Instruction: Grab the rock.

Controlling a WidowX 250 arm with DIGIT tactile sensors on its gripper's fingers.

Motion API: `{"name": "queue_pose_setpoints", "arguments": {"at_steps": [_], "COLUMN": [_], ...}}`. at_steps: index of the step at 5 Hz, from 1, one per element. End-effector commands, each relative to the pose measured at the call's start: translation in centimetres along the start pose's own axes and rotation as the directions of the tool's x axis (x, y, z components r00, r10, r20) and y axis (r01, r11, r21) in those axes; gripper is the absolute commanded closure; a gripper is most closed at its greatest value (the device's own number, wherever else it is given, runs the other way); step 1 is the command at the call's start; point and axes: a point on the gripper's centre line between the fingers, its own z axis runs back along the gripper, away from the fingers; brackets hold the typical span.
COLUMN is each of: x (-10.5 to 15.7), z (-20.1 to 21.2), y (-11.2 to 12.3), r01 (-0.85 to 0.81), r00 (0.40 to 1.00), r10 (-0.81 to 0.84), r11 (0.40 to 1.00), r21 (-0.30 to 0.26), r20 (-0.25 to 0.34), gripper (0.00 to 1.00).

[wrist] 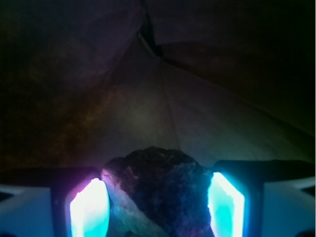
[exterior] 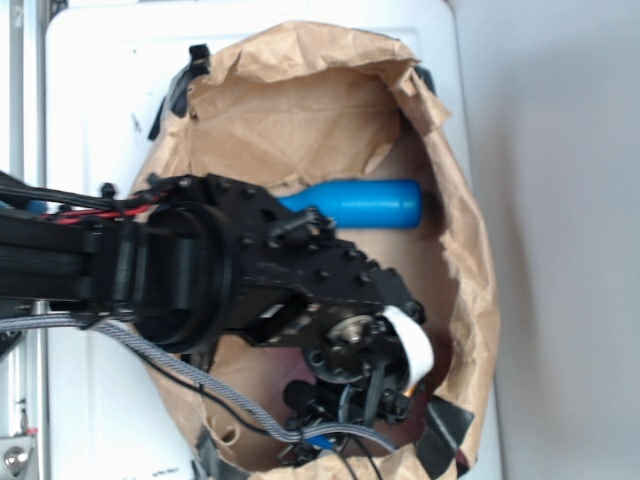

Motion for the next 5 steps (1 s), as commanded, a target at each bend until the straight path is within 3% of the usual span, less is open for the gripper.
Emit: {"name": "queue_pose_setpoints", "arguments": {"at_steps": [1, 2, 3, 4, 5], "x": [-0.4, -1.3, -2.9, -4.4, -4.9], "z": [7.8, 9.7, 11.9, 14.0, 14.8], "y": [2.7, 3.1, 2.5, 1.1, 0.8], "r01": [-0.152, -0.270, -0.500, -0.627, -0.705], "r00": [0.981, 0.955, 0.866, 0.777, 0.695], "r10": [0.144, 0.256, 0.490, 0.614, 0.706], "r11": [0.987, 0.960, 0.849, 0.739, 0.635], "r21": [0.049, 0.077, 0.169, 0.244, 0.317], "r20": [0.133, 0.151, 0.099, 0.138, 0.132], "gripper": [1.00, 1.00, 1.00, 1.00, 1.00]}}
